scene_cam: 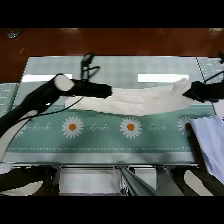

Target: Fold the shirts.

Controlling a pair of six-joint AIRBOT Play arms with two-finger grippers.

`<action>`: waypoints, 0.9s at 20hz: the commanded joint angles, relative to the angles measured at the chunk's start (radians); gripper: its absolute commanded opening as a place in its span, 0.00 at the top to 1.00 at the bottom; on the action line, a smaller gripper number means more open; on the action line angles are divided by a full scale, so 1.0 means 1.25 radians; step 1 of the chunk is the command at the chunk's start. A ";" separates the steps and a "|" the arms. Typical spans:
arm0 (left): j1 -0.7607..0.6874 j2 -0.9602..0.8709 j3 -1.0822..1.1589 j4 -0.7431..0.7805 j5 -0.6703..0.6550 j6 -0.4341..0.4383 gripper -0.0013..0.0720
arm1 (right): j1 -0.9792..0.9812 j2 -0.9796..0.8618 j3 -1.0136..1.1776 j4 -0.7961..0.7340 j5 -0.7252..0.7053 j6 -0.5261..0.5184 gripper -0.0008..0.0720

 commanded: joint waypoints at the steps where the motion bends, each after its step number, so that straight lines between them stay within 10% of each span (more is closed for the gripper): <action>1: -0.138 -0.200 0.214 0.143 -0.074 -0.148 0.95 | -0.008 0.178 -0.053 -0.001 0.036 0.037 0.96; 6: -0.245 -0.401 0.394 0.072 -0.079 -0.222 0.95 | -0.005 0.220 -0.053 0.083 0.040 0.052 0.96; 11: -0.291 -0.497 0.455 -0.155 -0.092 -0.143 0.95 | -0.005 0.220 -0.053 0.137 0.038 0.025 0.96; 18: -0.095 -0.388 0.486 -0.208 -0.208 -0.072 0.95 | 0.025 0.210 -0.053 0.139 0.020 0.029 0.96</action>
